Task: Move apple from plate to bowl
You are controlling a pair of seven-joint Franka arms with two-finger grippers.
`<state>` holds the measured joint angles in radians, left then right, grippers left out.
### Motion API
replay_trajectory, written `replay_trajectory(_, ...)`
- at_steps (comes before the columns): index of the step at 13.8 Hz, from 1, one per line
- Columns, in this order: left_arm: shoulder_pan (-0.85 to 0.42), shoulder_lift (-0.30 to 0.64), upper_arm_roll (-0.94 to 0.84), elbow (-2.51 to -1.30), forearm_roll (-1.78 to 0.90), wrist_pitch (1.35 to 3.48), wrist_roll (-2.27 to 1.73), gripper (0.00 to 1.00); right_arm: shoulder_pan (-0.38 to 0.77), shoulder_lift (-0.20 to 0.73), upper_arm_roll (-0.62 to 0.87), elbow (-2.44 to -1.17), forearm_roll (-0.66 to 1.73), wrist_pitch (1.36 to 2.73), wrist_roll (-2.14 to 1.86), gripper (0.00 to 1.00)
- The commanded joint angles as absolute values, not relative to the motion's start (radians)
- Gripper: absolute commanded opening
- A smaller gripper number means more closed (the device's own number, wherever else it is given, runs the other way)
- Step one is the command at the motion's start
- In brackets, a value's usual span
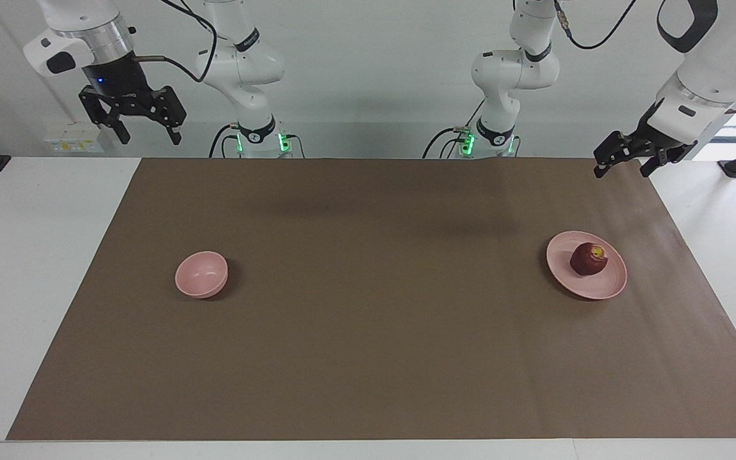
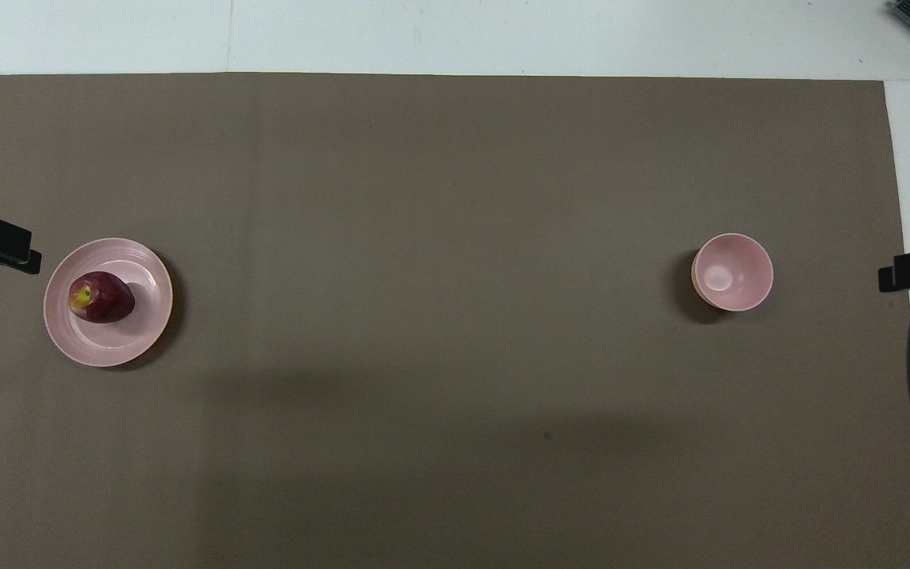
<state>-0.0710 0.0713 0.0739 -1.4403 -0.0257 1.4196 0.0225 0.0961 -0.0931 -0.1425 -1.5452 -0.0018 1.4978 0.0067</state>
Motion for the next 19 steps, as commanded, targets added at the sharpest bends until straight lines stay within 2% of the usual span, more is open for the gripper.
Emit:
replay_trajectory(1,-0.075,0.052,0.075,-1.466,-0.025,1.443,0.023,1.0,0.081,-0.104,-0.138,-1.555,0.0,1.508,-0.002,1.0)
replay_trajectory(12,-0.074,0.046,0.075,-1.463,-0.026,1.428,0.025,1.0,0.084,-0.104,-0.138,-1.551,0.008,1.497,-0.003,1.0)
replay_trajectory(19,-0.061,0.032,0.074,-1.532,-0.026,1.468,0.034,1.0,0.083,-0.104,-0.138,-1.551,0.008,1.497,-0.003,1.0)
